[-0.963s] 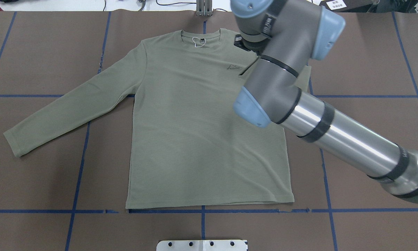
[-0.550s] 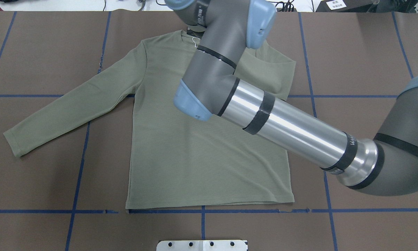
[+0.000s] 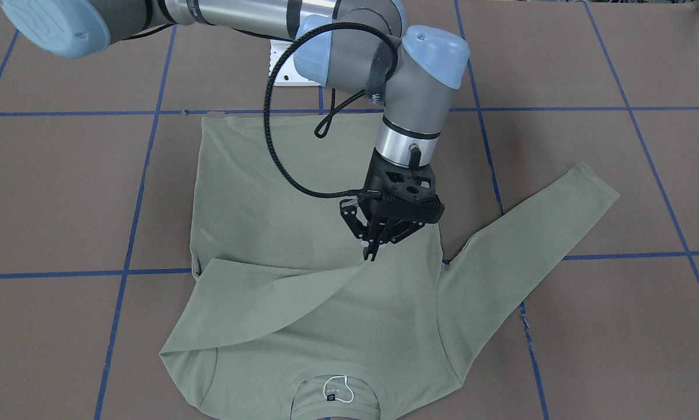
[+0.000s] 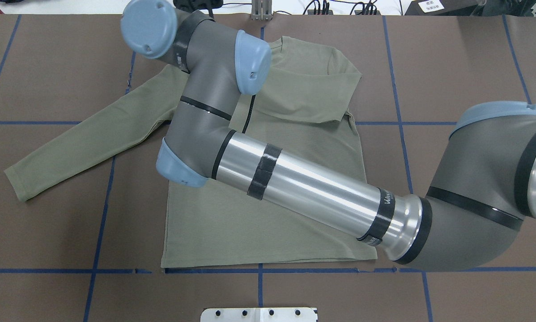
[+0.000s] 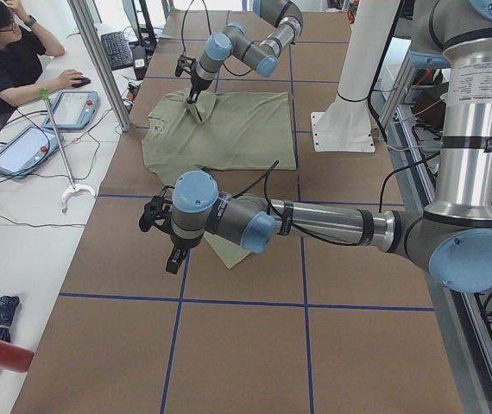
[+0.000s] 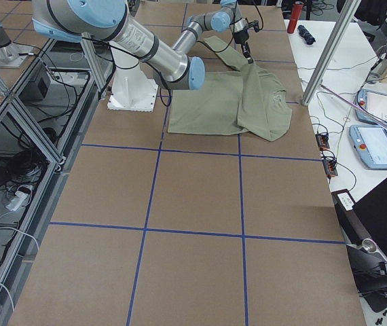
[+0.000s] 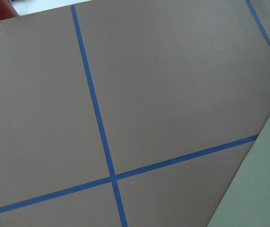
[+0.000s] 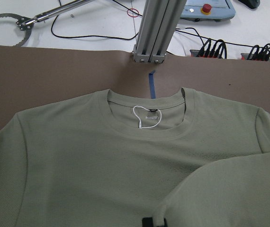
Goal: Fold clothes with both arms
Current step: 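Carry the grasped sleeve across the shirt body toward the collar with the right gripper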
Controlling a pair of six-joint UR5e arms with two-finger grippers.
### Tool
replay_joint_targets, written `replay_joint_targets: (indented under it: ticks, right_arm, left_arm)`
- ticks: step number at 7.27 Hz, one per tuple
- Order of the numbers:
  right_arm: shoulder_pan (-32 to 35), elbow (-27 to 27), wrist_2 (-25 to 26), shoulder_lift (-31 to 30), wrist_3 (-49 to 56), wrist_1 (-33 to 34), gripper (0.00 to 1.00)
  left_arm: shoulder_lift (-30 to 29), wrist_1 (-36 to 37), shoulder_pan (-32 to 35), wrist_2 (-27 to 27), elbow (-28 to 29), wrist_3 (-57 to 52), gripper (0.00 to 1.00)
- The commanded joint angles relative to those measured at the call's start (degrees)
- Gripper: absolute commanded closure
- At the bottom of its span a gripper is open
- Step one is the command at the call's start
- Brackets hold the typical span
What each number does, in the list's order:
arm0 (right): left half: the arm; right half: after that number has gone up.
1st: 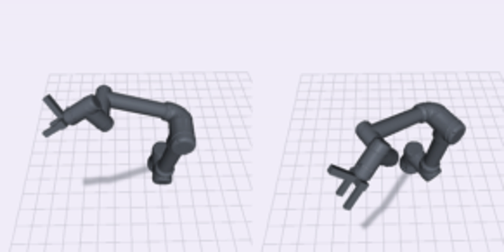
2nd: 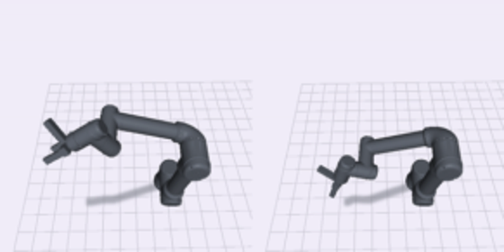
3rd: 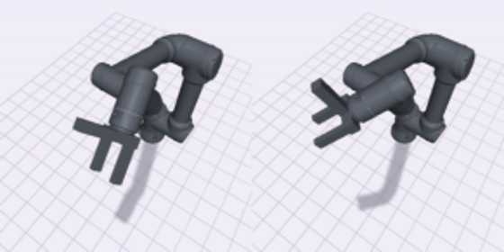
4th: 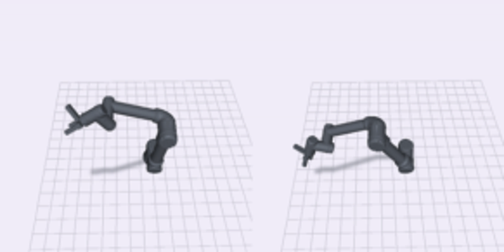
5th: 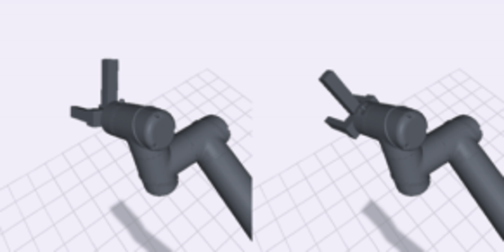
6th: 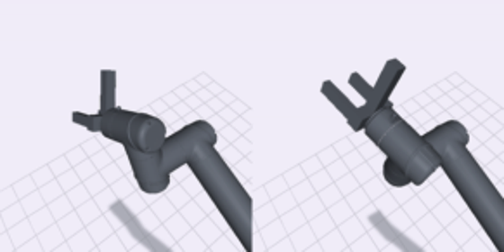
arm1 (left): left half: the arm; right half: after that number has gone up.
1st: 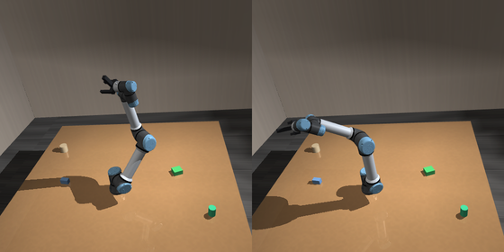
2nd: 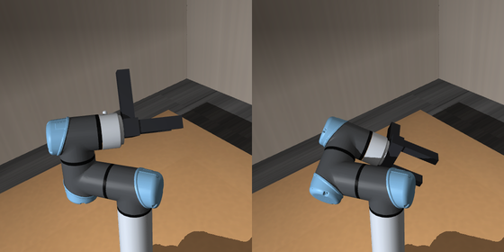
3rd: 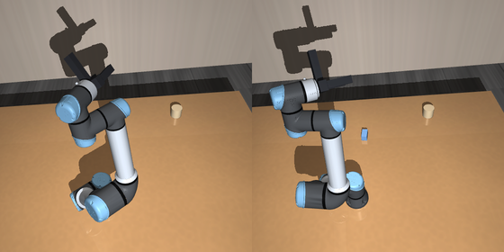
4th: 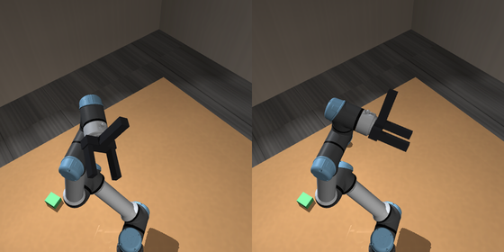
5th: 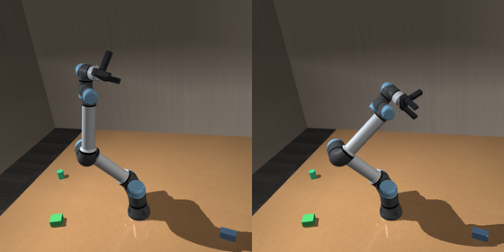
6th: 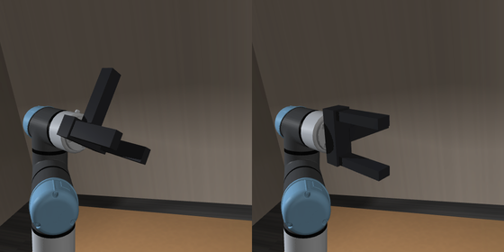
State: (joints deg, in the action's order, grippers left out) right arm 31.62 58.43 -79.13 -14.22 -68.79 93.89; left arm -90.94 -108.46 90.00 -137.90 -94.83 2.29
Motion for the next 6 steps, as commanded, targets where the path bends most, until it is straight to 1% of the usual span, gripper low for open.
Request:
replay_joint_targets:
  ticks: [1, 2, 3, 4, 5, 6]
  right_arm:
    - [-2.18, -7.16, 2.49, 3.82, -0.20, -5.81, 1.00]
    - [-2.18, -8.15, 2.49, 5.24, -1.16, -6.08, 1.00]
    - [-2.18, -10.34, 2.49, 6.30, -1.86, -10.44, 0.84]
    - [-2.27, -15.67, 2.40, 9.27, -3.44, -14.40, 0.60]
    - [-2.27, -16.68, 2.40, 9.65, -3.11, -15.65, 0.16]
    - [-2.18, -16.77, 2.40, 9.91, -3.02, -15.67, 0.06]
  left_arm:
    - [0.06, 0.00, 0.00, 0.00, 0.00, 0.00, 0.00]
    - [0.06, 0.00, 0.00, 0.00, 0.00, 0.00, 0.00]
    - [0.06, 0.00, 0.08, -0.09, 0.00, 0.00, 0.00]
    - [0.06, 0.00, 0.08, -0.09, -0.09, 0.00, 0.00]
    - [0.06, 0.00, 0.08, -0.09, -0.18, 0.00, 0.00]
    - [0.06, 0.00, 0.08, -0.09, -0.01, 0.00, 0.00]
